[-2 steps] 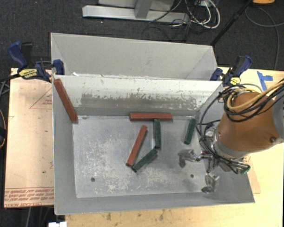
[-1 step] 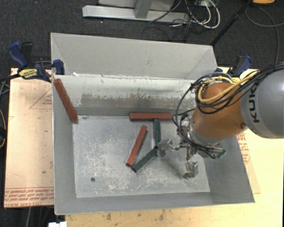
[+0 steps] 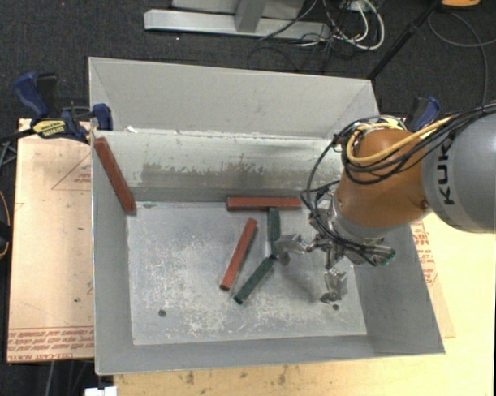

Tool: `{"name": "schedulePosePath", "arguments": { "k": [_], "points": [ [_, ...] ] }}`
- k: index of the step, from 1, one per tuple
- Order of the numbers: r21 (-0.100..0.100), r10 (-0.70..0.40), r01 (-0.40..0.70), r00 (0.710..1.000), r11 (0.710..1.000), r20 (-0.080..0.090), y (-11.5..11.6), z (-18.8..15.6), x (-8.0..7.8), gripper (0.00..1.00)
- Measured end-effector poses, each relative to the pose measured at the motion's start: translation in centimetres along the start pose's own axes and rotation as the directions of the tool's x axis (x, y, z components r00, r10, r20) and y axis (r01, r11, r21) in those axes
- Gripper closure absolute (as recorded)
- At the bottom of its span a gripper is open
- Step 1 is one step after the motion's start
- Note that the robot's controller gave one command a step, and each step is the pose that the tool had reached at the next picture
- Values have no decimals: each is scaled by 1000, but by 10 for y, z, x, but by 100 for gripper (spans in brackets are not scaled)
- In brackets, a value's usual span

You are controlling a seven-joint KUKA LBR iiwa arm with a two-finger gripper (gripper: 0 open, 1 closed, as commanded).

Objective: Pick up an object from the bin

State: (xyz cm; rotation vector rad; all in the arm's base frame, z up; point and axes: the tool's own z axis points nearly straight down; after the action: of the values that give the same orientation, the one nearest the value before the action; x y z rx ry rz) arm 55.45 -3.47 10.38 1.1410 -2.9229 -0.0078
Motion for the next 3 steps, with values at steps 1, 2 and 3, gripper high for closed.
{"name": "schedulePosePath", "arguments": {
  "k": [1, 2, 3],
  "points": [
    [11, -31, 31, 999, 999, 9, 5, -14, -13, 0],
    [8, -93, 93, 996, 996, 5, 33, 7, -67, 0],
    [9, -85, 85, 996, 996, 8, 46, 26, -79, 100]
  ]
}}
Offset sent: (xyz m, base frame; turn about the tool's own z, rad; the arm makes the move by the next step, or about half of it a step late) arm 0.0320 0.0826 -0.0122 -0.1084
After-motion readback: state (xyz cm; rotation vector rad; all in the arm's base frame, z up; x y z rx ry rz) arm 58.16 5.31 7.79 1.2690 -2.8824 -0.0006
